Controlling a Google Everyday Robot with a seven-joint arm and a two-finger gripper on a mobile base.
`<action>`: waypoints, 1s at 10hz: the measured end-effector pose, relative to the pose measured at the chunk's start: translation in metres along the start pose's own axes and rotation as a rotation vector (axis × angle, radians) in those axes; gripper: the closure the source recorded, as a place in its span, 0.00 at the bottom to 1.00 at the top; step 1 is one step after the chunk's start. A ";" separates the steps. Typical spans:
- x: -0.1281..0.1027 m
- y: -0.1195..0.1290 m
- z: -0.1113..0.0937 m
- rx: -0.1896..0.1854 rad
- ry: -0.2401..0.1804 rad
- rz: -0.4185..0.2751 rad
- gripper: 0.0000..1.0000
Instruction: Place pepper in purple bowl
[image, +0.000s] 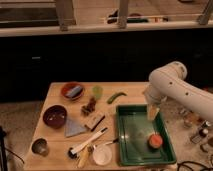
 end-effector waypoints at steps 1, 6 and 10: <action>-0.001 -0.002 0.002 0.003 -0.003 -0.002 0.20; -0.042 -0.021 0.015 0.014 -0.038 -0.022 0.20; -0.056 -0.032 0.033 0.023 -0.064 -0.022 0.20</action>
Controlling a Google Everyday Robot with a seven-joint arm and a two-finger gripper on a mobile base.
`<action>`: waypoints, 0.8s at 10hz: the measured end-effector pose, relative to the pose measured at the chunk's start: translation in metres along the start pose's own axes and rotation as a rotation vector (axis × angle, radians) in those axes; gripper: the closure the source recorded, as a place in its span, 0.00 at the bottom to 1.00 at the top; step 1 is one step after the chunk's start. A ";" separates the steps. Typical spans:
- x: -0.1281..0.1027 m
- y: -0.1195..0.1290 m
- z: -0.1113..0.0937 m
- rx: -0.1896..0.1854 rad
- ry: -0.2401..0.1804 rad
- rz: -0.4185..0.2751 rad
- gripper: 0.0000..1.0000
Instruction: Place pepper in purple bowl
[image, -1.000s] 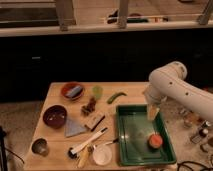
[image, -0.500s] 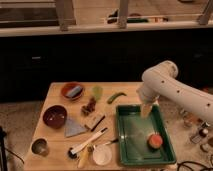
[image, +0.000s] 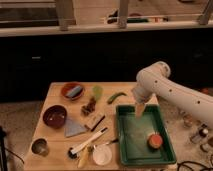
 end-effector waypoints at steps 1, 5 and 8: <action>-0.009 -0.004 0.005 0.005 -0.004 -0.008 0.20; -0.030 -0.017 0.023 0.012 -0.026 -0.025 0.20; -0.037 -0.025 0.033 0.020 -0.039 -0.029 0.20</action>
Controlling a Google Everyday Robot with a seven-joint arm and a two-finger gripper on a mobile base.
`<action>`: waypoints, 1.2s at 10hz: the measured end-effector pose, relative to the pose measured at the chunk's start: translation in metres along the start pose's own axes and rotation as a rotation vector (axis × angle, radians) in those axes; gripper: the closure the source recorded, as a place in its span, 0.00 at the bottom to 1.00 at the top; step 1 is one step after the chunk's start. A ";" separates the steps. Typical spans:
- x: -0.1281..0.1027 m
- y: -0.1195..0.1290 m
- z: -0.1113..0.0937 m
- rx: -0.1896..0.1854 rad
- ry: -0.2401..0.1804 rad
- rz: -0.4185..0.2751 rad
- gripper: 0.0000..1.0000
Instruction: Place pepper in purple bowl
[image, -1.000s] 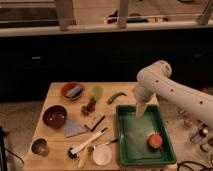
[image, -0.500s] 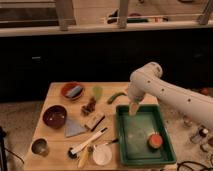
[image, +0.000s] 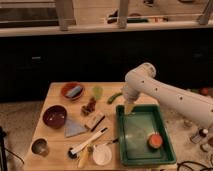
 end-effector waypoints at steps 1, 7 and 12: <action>-0.002 -0.003 0.004 0.001 -0.003 -0.002 0.20; -0.022 -0.019 0.032 0.007 -0.019 -0.055 0.20; -0.021 -0.033 0.058 0.015 -0.036 -0.076 0.20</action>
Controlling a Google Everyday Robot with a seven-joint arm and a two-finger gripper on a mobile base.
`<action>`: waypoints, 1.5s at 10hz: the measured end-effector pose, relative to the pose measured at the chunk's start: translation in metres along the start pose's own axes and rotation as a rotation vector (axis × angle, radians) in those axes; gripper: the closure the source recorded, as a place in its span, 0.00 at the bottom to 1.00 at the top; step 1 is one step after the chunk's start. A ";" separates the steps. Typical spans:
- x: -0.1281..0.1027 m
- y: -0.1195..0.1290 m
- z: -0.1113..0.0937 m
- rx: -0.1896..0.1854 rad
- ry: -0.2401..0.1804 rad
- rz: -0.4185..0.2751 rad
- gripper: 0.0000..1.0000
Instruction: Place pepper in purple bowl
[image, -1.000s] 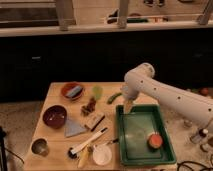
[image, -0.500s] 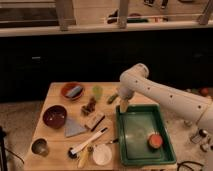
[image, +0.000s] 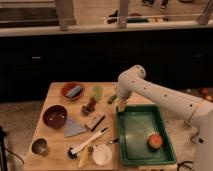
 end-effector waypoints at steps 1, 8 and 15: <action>0.003 0.001 -0.003 0.004 0.003 -0.006 0.20; 0.007 -0.025 -0.032 0.065 0.028 -0.256 0.20; -0.004 -0.050 -0.025 0.120 0.071 -0.443 0.20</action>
